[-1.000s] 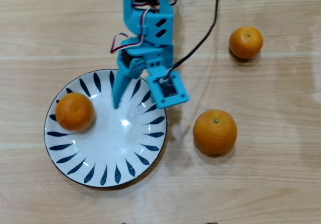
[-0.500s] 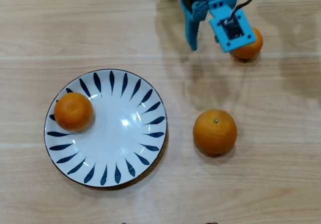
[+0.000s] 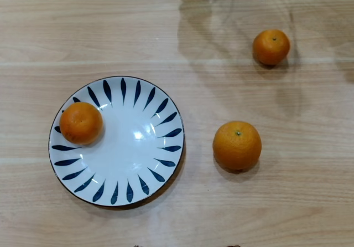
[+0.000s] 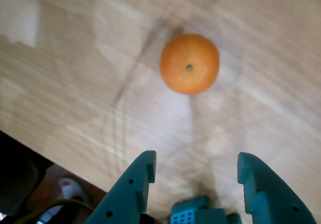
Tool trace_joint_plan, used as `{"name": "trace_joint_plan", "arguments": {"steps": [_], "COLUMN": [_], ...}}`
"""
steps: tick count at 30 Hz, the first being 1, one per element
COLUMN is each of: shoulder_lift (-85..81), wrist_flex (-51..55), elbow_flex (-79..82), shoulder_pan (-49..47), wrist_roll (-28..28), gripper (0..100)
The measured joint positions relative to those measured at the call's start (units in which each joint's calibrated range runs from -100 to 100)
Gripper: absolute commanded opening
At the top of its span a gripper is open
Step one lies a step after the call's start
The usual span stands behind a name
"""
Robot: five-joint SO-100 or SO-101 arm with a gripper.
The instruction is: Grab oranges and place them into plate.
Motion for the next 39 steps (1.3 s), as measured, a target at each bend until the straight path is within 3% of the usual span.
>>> {"name": "trace_joint_plan", "arguments": {"steps": [10, 27, 39], "shoulder_lift": [0.1, 8.1, 9.0], "wrist_flex": [-10.2, -18.9, -44.4], "elbow_flex": [11.5, 13.5, 36.5], "shoulder_pan": [-1.0, -3.6, -6.5], "wrist_roll": [-1.8, -1.8, -4.2], "gripper": [49, 50, 50]}}
